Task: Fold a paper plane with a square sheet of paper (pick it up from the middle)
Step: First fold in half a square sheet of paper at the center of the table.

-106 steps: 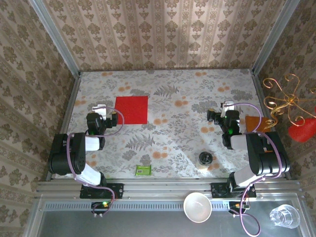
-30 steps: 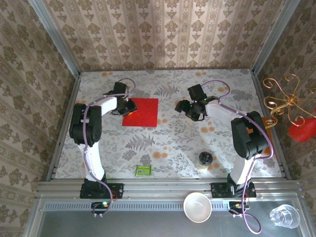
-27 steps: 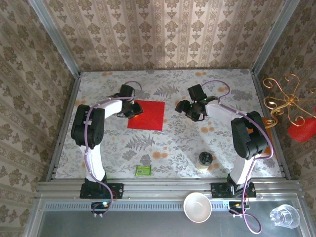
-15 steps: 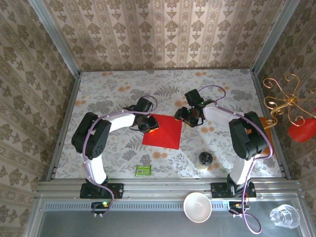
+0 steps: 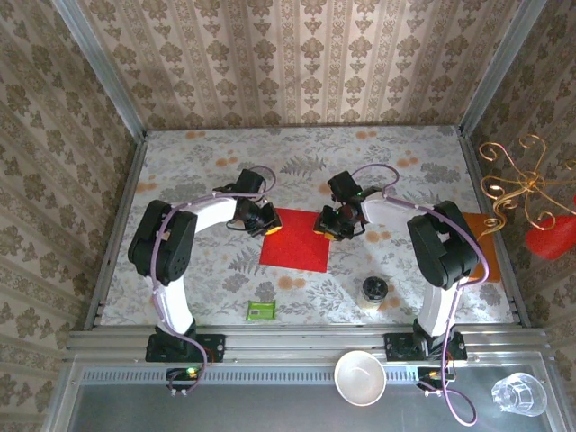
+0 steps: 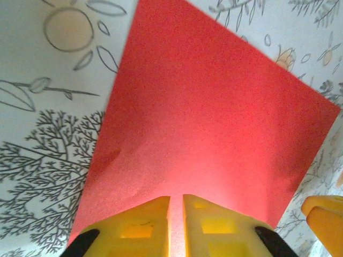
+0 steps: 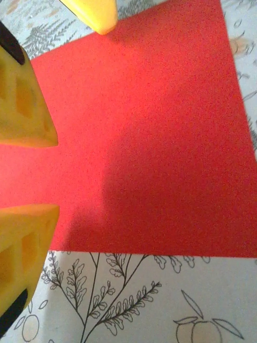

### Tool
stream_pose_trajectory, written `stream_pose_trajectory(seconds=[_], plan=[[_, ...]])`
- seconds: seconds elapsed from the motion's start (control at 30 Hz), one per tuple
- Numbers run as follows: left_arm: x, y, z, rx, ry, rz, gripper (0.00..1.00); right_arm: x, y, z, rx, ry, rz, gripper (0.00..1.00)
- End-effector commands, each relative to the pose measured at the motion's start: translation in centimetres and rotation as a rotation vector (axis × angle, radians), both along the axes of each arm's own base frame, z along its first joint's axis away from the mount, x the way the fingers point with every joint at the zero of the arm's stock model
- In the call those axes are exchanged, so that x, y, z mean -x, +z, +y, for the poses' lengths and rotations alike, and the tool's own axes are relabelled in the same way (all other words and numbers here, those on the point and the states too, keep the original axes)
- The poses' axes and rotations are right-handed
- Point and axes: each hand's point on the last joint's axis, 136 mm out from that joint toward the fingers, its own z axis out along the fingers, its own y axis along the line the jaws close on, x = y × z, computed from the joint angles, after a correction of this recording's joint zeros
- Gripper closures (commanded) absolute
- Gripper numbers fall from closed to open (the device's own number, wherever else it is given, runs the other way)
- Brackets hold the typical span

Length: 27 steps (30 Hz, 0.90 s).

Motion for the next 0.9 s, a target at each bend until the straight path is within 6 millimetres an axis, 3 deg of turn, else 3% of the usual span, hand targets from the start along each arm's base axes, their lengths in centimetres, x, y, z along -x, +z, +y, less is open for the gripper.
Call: stream_pose_trajectory(seconds=[0.0,0.4,0.87], plan=[[0.5,-0.1,-0.7,0.012,-0.057,0.025,0.86,1.3,-1.4,-0.2,0.014,-0.004,0.068,0.65],[1.3,-2.4,0.7,-0.031,-0.022,0.076,0.9,1.3,-3.1,-0.4,0.035,0.01,0.09,0.65],[1.9,-2.9,1.1,-0.035,-0.005,0.089,0.91,0.2,-2.7,0.6,-0.044,0.008,0.059,0.66]])
